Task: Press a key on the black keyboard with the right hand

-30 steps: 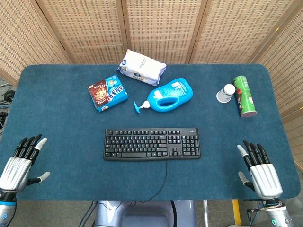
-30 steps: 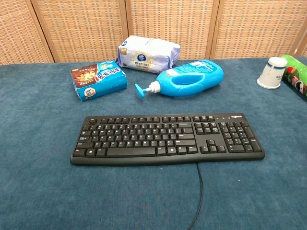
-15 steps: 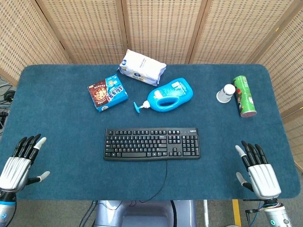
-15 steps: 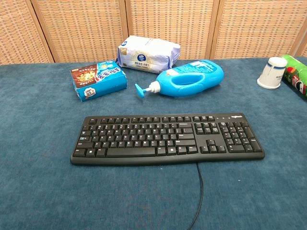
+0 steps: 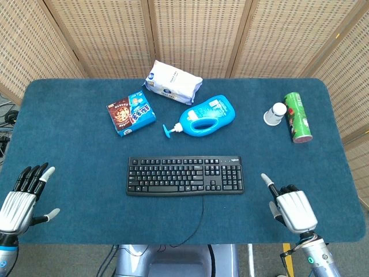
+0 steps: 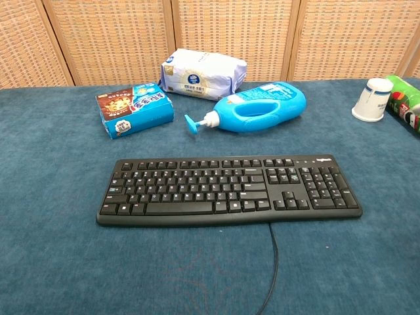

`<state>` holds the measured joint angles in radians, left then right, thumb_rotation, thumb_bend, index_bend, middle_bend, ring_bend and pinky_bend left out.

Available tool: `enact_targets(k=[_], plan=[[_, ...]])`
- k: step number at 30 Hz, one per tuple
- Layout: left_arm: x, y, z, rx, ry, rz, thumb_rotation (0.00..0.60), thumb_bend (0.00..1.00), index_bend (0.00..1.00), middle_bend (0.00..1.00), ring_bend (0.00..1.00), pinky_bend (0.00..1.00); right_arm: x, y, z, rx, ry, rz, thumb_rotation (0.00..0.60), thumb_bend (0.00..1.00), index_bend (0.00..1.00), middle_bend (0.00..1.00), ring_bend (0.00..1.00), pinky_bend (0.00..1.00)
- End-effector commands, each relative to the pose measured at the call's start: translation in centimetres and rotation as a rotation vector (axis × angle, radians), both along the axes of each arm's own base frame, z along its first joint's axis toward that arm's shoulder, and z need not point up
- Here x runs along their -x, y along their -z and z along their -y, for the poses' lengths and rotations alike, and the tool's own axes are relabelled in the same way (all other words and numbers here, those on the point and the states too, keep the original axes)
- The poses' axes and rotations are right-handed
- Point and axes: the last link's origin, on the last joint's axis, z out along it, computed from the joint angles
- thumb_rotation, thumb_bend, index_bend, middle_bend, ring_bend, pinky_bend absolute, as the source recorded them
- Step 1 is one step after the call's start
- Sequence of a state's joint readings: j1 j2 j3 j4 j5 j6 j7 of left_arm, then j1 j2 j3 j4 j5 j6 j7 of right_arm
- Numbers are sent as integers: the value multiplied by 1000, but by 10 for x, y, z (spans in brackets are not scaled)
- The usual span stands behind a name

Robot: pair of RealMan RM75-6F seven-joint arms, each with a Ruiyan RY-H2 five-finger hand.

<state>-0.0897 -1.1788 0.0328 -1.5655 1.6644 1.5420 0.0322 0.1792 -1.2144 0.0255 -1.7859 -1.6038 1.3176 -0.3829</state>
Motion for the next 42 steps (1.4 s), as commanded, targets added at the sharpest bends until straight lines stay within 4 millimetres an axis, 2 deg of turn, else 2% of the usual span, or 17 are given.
enact_targets(k=[1,6,9,25,42], plan=[[0,0,0,2,0,-2,600,0,0,0,0,0,-18,20,13,-90,29,-39,600,700,46,690,640,480],[0,1,0,4,2,-4,600,0,0,0,0,0,-25,38,18,-186,87,-79,600,885,46,698,670,487],[0,2,0,6,-1,-5,600,0,0,0,0,0,-28,46,19,-250,140,-88,600,930,46,703,676,489],[1,3,-1,10,-3,-6,600,0,0,0,0,0,-39,73,27,-312,163,-123,600,930,46,703,677,489],[2,4,-3,17,-10,-9,600,0,0,0,0,0,-50,81,43,-325,179,-140,600,930,51,701,677,489]])
